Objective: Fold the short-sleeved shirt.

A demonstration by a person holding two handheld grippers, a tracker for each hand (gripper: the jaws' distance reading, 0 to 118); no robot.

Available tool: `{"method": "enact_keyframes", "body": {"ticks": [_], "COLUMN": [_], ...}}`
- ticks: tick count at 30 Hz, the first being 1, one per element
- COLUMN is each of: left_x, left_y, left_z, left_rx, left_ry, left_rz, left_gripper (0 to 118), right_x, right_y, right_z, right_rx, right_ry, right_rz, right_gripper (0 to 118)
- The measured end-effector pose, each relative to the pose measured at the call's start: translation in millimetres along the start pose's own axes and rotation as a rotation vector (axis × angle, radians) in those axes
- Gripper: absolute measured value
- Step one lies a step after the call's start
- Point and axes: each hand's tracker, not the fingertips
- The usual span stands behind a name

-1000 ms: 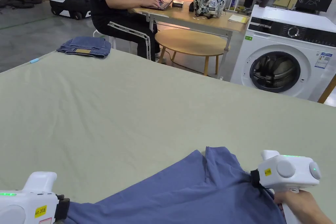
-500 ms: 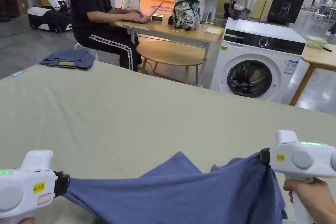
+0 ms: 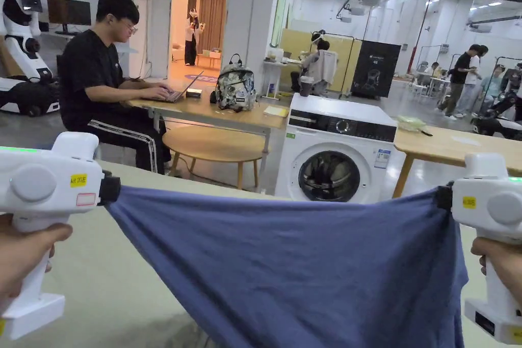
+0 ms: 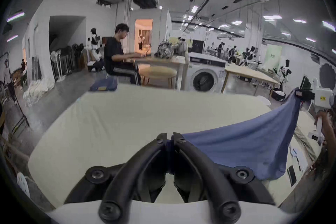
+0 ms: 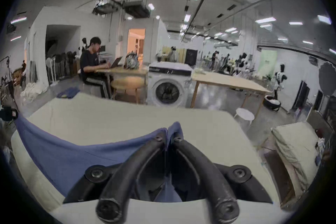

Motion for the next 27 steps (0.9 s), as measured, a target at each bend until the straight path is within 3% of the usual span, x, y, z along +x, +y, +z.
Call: {"method": "enact_keyframes", "body": {"ticks": [8,13,27], "left_x": [24,30,33], "left_y": [117,169,260], "left_z": [-8,-11,-34], "left_rx": [0.124,0.163,0.284], "left_ry": [-0.001,-0.018,0.036], "left_rz": [-0.075,-0.04,-0.039], "left_gripper": [0,0,0], "right_x": [21,22,7], "right_y": [70,111,202], "right_z": [20,16,-12], "right_rx": [0.12,0.16,0.296], "right_ry": [-0.104,-0.143,-0.19], "right_rz": [-0.041,-0.065,-0.065], "right_gripper": [2,2,2]}}
